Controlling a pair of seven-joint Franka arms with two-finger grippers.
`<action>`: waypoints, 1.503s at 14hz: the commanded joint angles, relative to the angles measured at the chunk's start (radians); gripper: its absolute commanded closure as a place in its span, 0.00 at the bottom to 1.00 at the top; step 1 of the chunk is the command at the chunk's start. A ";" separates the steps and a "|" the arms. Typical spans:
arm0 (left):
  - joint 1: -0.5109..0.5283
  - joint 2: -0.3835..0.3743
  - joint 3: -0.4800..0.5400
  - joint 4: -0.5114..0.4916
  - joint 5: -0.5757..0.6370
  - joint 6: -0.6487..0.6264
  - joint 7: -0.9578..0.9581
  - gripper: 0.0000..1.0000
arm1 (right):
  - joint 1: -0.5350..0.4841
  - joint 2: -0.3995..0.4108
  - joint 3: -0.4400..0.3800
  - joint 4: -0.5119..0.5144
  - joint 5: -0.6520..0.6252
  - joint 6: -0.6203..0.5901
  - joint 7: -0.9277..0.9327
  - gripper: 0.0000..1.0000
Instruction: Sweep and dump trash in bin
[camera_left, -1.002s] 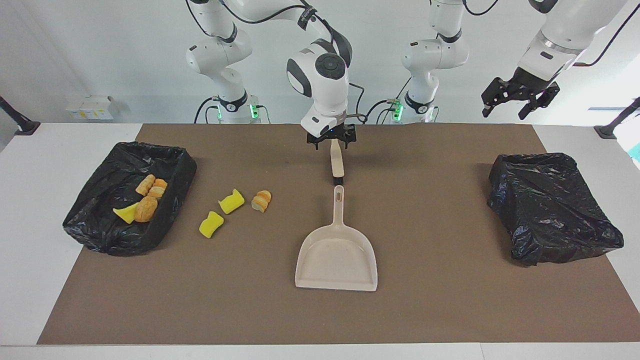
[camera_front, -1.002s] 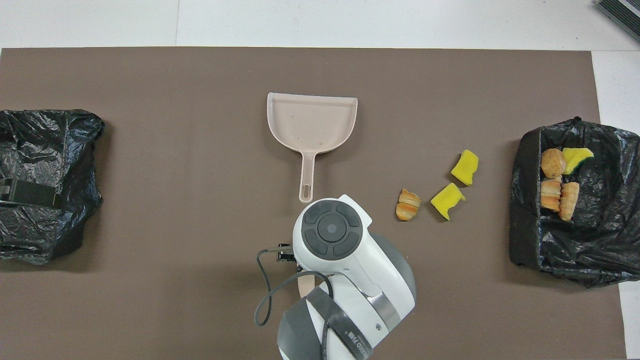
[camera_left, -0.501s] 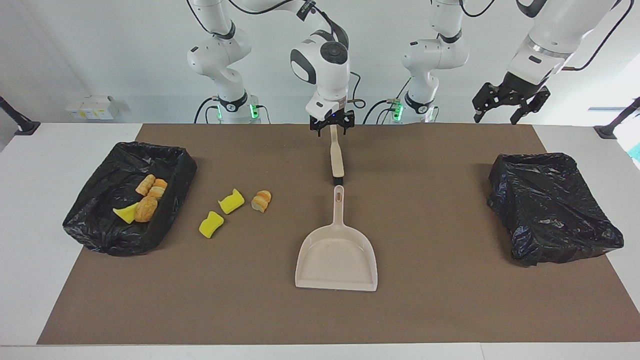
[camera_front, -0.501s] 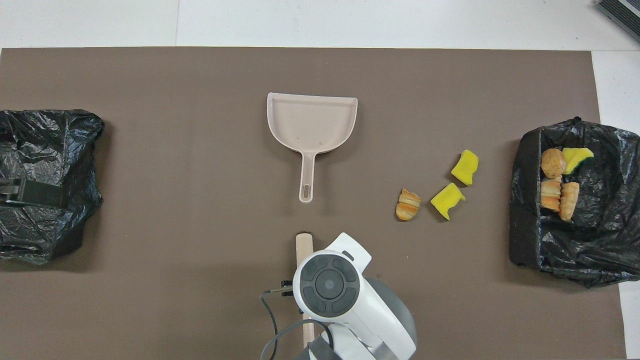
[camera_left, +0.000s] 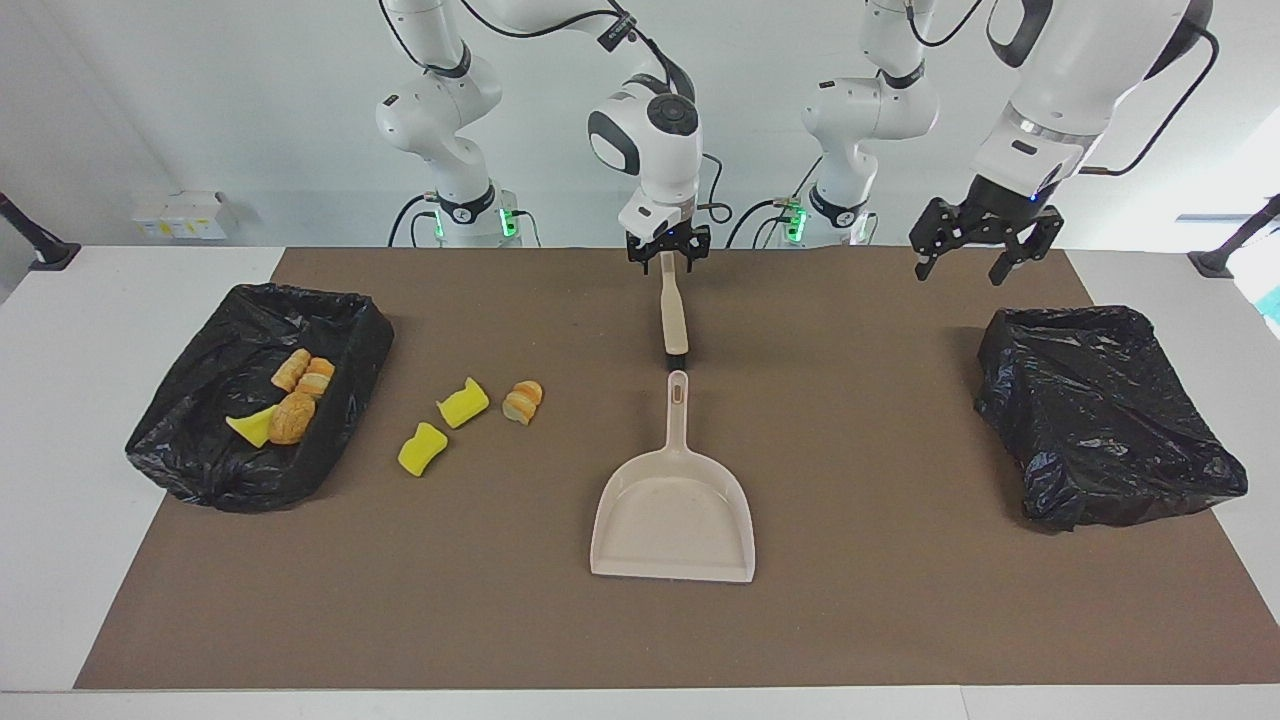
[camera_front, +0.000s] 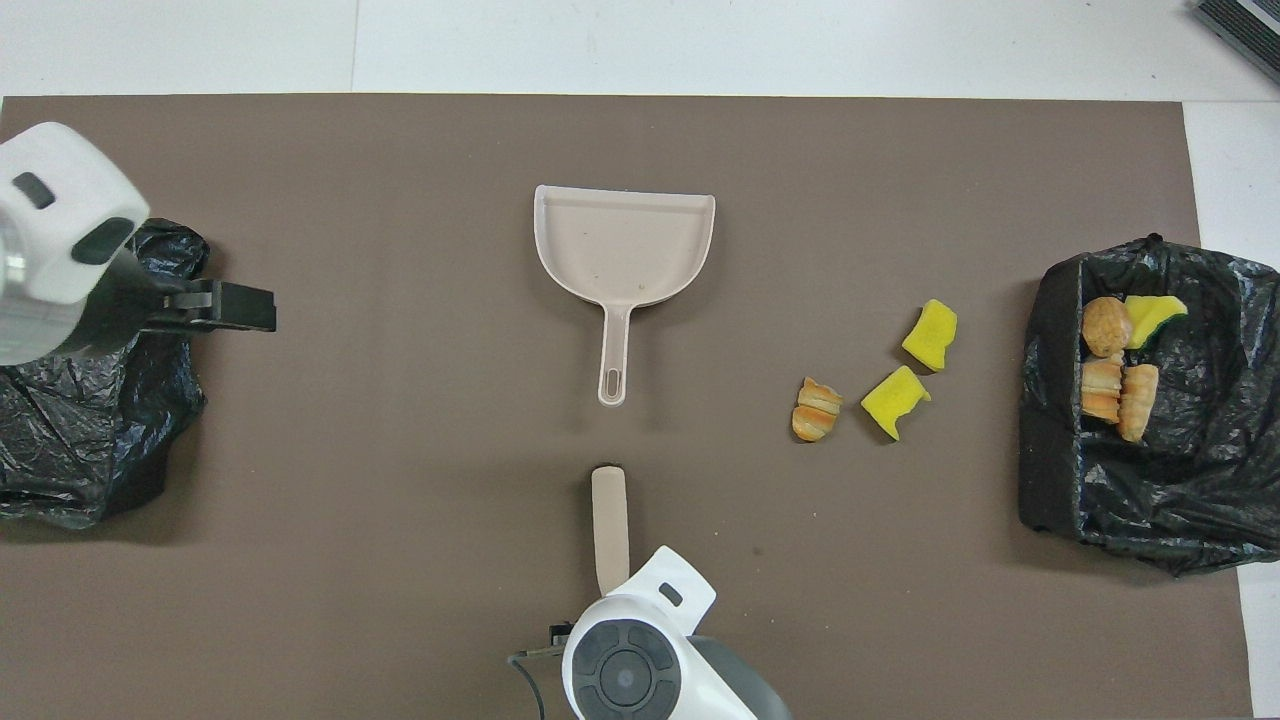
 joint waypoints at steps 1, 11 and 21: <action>-0.064 0.037 0.014 -0.003 0.004 0.067 -0.070 0.00 | 0.010 -0.015 0.001 -0.017 0.050 0.012 0.014 0.39; -0.265 0.321 0.015 0.104 0.013 0.250 -0.223 0.00 | 0.016 0.004 -0.002 0.013 0.104 -0.068 -0.045 1.00; -0.404 0.471 0.015 0.097 0.043 0.352 -0.340 0.00 | -0.335 -0.093 -0.013 0.251 -0.028 -0.553 -0.317 1.00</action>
